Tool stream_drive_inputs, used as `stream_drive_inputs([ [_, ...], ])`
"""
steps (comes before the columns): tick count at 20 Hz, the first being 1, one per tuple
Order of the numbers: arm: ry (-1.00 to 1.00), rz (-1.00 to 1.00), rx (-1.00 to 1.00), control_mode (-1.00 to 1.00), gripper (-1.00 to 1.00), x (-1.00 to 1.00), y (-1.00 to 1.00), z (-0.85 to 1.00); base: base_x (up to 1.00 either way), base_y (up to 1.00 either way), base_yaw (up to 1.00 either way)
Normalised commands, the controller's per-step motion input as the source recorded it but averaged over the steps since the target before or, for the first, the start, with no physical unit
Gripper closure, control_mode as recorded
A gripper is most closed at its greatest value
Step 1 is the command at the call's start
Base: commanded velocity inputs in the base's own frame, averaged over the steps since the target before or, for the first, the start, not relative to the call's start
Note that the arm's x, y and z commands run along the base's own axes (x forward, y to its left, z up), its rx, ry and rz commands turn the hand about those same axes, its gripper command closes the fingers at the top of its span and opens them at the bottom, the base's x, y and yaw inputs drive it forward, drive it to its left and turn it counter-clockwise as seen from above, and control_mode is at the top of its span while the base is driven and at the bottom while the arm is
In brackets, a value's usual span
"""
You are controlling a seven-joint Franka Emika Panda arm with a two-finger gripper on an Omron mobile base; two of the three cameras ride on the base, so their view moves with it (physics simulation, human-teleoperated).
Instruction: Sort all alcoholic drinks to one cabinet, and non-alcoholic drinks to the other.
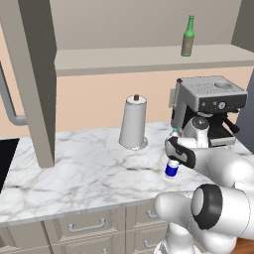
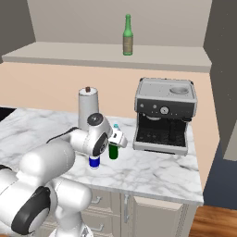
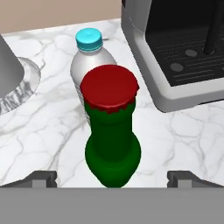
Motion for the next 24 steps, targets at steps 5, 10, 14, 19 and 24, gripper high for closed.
stream_drive_inputs([
  [5, 0.0, 0.0, 0.0, -1.0, -1.0, 0.06, 0.0, -0.03, 0.0, 0.0, 0.0],
  [10, 0.0, 0.0, 0.0, -1.0, -1.0, 0.05, -0.02, -0.02, 0.0, 0.0, 0.0],
  [14, 0.0, 0.0, 0.0, -1.0, -1.0, 0.05, -0.03, -0.03, 0.0, 0.0, 0.0],
  [19, 0.0, 0.0, 0.0, -1.0, -1.0, 0.05, -0.01, -0.05, 0.0, 0.0, 0.0],
  [24, 0.0, 0.0, 0.0, -1.0, -1.0, 0.06, 0.0, -0.07, 0.0, 0.0, 0.0],
])
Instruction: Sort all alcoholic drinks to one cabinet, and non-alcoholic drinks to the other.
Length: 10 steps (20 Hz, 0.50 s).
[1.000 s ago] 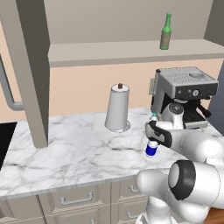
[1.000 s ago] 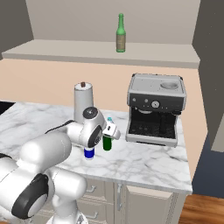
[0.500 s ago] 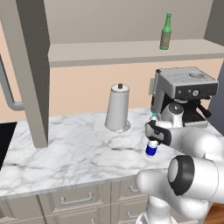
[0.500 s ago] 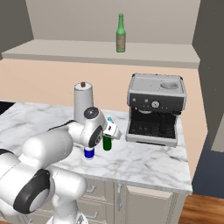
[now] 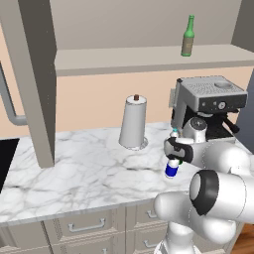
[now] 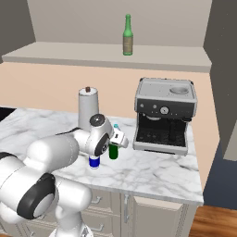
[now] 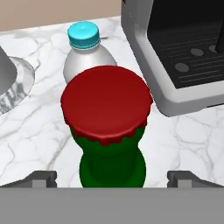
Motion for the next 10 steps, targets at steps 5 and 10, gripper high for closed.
stream_drive_inputs([
  [5, 0.0, 0.0, 0.0, -1.0, -1.0, 0.03, 0.0, -0.04, 0.0, 0.0, 0.0],
  [10, 0.0, 0.0, 0.0, -1.0, -1.0, 0.01, 0.0, 0.0, 0.0, 0.0, 0.0],
])
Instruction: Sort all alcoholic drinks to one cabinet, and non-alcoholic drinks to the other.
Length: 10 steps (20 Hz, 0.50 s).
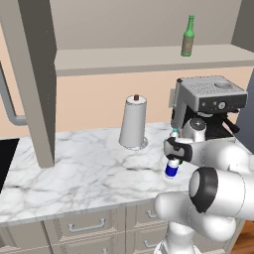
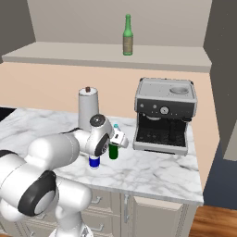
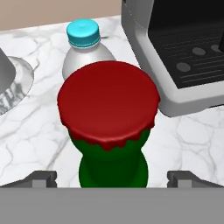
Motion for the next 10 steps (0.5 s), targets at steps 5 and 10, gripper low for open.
stream_drive_inputs([
  [5, 0.0, 0.0, 0.0, -1.0, -1.0, 0.01, 0.0, 0.0, 0.0, 0.0, 0.0],
  [10, 0.0, 0.0, 0.0, -1.0, 1.0, 0.0, 0.0, 0.0, 0.0, 0.0, 0.0],
])
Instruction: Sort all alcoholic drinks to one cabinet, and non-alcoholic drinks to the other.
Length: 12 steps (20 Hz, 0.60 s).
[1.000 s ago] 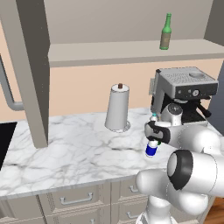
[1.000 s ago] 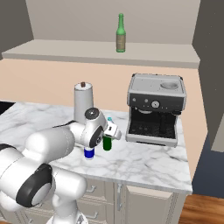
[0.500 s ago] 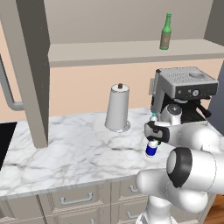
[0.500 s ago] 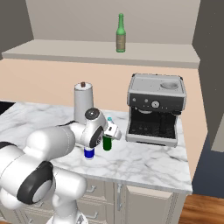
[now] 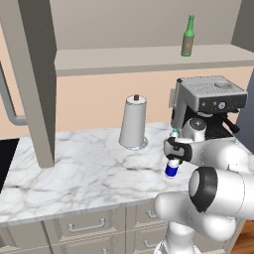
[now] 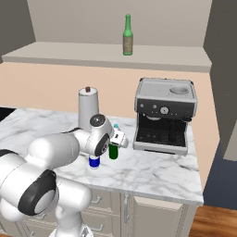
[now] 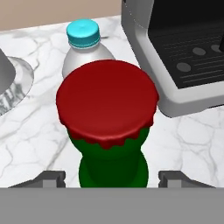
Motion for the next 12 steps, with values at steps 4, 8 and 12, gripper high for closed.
stream_drive_inputs([
  [4, 0.0, 0.0, 0.0, -1.0, 1.0, 0.0, -0.02, 0.0, 0.0, 0.0, 0.0],
  [8, 0.0, -0.01, 0.01, -1.0, 1.0, 0.0, -0.02, 0.0, 0.0, 0.0, 0.0],
  [12, 0.0, -0.02, 0.0, -1.0, 1.0, 0.0, 0.0, 0.0, 0.0, 0.0, 0.0],
])
